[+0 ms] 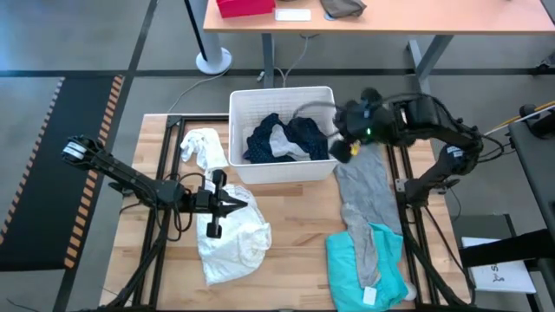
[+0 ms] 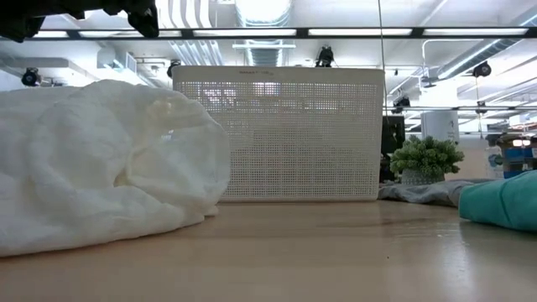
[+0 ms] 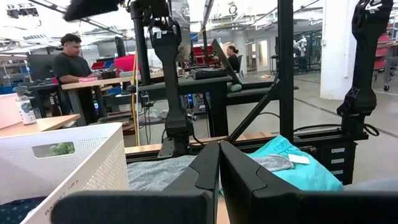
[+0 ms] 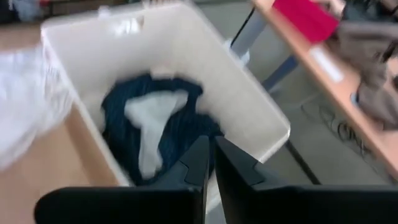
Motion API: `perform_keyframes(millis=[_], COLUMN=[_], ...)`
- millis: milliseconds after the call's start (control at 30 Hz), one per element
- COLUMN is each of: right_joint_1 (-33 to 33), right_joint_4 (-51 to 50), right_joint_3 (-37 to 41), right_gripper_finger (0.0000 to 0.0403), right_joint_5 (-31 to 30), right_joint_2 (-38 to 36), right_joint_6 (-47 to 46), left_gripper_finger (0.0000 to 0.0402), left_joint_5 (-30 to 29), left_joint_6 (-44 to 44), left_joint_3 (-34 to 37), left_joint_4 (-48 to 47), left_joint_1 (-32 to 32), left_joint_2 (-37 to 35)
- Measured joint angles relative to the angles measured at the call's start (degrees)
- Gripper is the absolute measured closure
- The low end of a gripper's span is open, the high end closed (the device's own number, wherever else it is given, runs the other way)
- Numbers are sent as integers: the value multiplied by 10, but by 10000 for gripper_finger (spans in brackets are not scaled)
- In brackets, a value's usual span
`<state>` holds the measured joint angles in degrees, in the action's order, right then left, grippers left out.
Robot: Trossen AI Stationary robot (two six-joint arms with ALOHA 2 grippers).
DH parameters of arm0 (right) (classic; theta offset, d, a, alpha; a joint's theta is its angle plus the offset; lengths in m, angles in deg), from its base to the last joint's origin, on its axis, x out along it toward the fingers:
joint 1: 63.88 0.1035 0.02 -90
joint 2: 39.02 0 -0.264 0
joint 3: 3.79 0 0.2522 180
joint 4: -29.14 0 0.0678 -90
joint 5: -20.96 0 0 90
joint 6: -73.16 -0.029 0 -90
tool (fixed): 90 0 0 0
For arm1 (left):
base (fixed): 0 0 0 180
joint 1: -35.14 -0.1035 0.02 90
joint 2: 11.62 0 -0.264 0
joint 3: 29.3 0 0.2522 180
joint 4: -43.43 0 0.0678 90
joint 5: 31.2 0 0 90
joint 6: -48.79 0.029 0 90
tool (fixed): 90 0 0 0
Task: Sort clothes
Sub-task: Put the gray sock into the white laundry bin
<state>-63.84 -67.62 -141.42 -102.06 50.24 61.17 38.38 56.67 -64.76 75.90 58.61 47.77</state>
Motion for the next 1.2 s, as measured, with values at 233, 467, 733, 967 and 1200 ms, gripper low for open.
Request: perform_keyframes(millis=[233,467,733,967,1200], right_joint_1=[102,185,290,391,468], right_joint_4=[-71,-69,-66,-11,74], right_joint_3=[44,134,293,401,482], right_gripper_finger=[402,403,403,403,403], right_joint_5=[-25,-27,18,81,110], right_joint_2=[-20,-60,-100,-110,-111], right_joint_6=[-90,-214,-397,-548,-680], left_gripper_finger=[402,402,402,402,402], left_joint_5=[0,0,0,0,0], left_joint_6=[0,0,0,-2,-2], left_joint_3=[0,0,0,0,0], left_joint_4=[0,-1,-2,-2,-2], left_joint_1=[0,0,0,0,0], left_joint_2=[0,0,0,0,0])
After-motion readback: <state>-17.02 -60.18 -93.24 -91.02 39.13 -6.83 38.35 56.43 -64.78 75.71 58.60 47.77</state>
